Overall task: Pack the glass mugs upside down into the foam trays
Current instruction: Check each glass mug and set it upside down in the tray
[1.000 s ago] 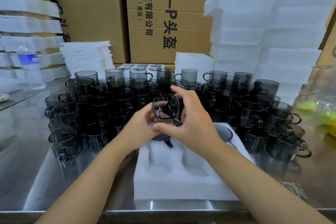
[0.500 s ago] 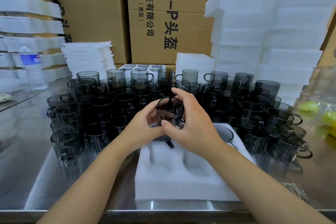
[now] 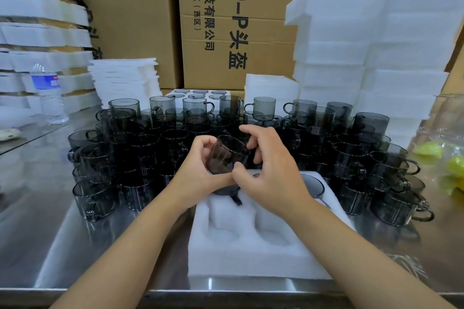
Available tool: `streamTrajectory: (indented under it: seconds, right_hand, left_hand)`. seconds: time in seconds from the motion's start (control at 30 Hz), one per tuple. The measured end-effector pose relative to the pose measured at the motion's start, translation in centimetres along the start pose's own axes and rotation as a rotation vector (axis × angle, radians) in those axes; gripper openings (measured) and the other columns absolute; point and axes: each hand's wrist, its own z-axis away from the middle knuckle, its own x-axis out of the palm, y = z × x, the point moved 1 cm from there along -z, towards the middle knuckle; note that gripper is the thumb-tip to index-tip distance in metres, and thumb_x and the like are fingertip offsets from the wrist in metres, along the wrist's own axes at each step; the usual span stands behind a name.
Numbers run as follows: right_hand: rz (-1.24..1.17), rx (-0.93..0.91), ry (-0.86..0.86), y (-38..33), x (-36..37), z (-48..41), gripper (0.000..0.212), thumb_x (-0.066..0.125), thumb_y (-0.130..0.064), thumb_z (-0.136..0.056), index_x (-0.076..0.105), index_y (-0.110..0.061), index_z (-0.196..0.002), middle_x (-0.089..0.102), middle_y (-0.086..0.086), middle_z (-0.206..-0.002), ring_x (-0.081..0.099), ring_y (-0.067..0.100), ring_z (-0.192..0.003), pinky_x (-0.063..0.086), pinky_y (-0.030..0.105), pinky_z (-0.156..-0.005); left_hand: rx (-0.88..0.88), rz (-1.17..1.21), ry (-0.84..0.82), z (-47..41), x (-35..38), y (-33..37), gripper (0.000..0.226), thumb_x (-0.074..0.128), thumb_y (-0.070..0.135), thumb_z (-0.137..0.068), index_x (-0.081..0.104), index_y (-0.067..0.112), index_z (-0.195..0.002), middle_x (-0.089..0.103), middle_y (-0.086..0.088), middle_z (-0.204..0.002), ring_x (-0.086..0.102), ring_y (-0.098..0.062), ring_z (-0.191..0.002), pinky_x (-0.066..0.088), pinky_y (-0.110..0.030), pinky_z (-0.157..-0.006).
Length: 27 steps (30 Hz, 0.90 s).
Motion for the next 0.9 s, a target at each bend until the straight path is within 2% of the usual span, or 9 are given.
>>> streamTrajectory:
  seconds: [0.13, 0.2, 0.3, 0.43, 0.6, 0.67, 0.73, 0.83, 0.9]
  right_hand:
    - [-0.056, 0.008, -0.117, 0.1, 0.3, -0.1, 0.073, 0.059, -0.061, -0.07, 0.033, -0.039, -0.134, 0.035, -0.02, -0.12, 0.046, -0.01, -0.088, 0.042, 0.015, -0.076]
    - [-0.094, 0.012, -0.183, 0.2, 0.5, -0.1, 0.081, 0.059, -0.067, -0.066, 0.032, -0.038, -0.137, 0.036, -0.019, -0.127, 0.043, -0.01, -0.102, 0.041, 0.015, -0.085]
    - [-0.137, 0.039, -0.208, 0.5, 0.8, -0.2, 0.081, 0.058, -0.069, -0.066, 0.03, -0.04, -0.137, 0.038, -0.019, -0.129, 0.04, -0.01, -0.109, 0.039, 0.012, -0.087]
    - [-0.147, 0.049, -0.198, 0.6, 0.8, -0.3, 0.073, 0.065, -0.056, -0.075, 0.032, -0.037, -0.137, 0.037, -0.021, -0.125, 0.038, -0.011, -0.11, 0.033, 0.005, -0.087]
    - [-0.219, 0.008, -0.079, -0.1, -0.2, 0.1, 0.064, 0.066, -0.039, -0.075, 0.038, -0.035, -0.132, 0.046, -0.021, -0.114, 0.046, -0.003, -0.11, 0.037, 0.009, -0.089]
    - [-0.358, 0.022, -0.069, -0.4, -0.9, 0.5, 0.058, 0.06, -0.039, -0.07, 0.042, -0.039, -0.124, 0.05, -0.025, -0.105, 0.052, 0.001, -0.102, 0.039, 0.01, -0.083]
    - [-0.536, 0.07, -0.174, -0.6, -1.2, 0.7, 0.054, 0.06, -0.034, -0.065, 0.048, -0.039, -0.118, 0.053, -0.024, -0.102, 0.054, 0.001, -0.096, 0.042, 0.013, -0.08]
    - [-0.875, 0.198, -0.357, -0.6, -1.5, 0.2, 0.054, 0.058, -0.013, -0.059, 0.057, -0.029, -0.111, 0.059, -0.003, -0.106, 0.057, 0.011, -0.092, 0.046, 0.02, -0.07]
    - [-1.079, 0.255, -0.431, -0.7, -1.8, 0.0, 0.062, 0.059, -0.013, -0.053, 0.056, -0.023, -0.114, 0.059, 0.005, -0.106, 0.058, 0.018, -0.092, 0.051, 0.026, -0.071]
  left_hand:
    - [0.045, -0.068, -0.039, -0.1, -0.1, 0.2, 0.074, 0.083, 0.015, -0.053, 0.047, 0.029, -0.116, 0.061, 0.022, -0.097, 0.061, 0.006, -0.09, 0.051, -0.017, -0.075]
    - [0.071, -0.09, -0.076, 0.0, -0.2, 0.4, 0.072, 0.081, 0.007, -0.056, 0.047, 0.029, -0.115, 0.061, 0.033, -0.093, 0.062, 0.006, -0.094, 0.051, -0.015, -0.076]
    - [0.11, -0.114, -0.096, 0.1, -0.2, 0.6, 0.072, 0.082, 0.007, -0.057, 0.047, 0.033, -0.115, 0.059, 0.035, -0.094, 0.061, 0.007, -0.096, 0.05, -0.013, -0.076]
    - [0.113, -0.092, -0.12, 0.1, 0.0, 0.6, 0.074, 0.082, 0.002, -0.058, 0.048, 0.029, -0.117, 0.061, 0.031, -0.097, 0.062, 0.004, -0.098, 0.05, -0.014, -0.077]
    - [0.009, -0.075, -0.214, 0.2, -0.2, 0.5, 0.076, 0.084, 0.011, -0.057, 0.049, 0.036, -0.119, 0.064, 0.02, -0.107, 0.062, -0.004, -0.107, 0.05, -0.018, -0.082]
    - [-0.02, -0.09, -0.219, 0.3, -0.1, 0.6, 0.073, 0.083, 0.01, -0.058, 0.051, 0.036, -0.118, 0.063, 0.01, -0.111, 0.063, -0.006, -0.105, 0.05, -0.021, -0.081]
    - [-0.037, -0.101, -0.218, 0.4, -0.1, 0.6, 0.067, 0.081, 0.006, -0.064, 0.052, 0.031, -0.12, 0.064, 0.006, -0.112, 0.064, -0.008, -0.104, 0.053, -0.027, -0.082]
    - [-0.092, -0.058, -0.225, 0.5, 0.0, 0.8, 0.051, 0.07, 0.008, -0.075, 0.054, 0.024, -0.12, 0.069, 0.016, -0.099, 0.065, -0.002, -0.094, 0.053, -0.02, -0.074]
    - [-0.143, 0.026, -0.194, 0.4, 0.0, 0.9, 0.043, 0.058, 0.012, -0.077, 0.057, 0.024, -0.118, 0.071, 0.015, -0.097, 0.066, -0.004, -0.093, 0.053, -0.019, -0.072]
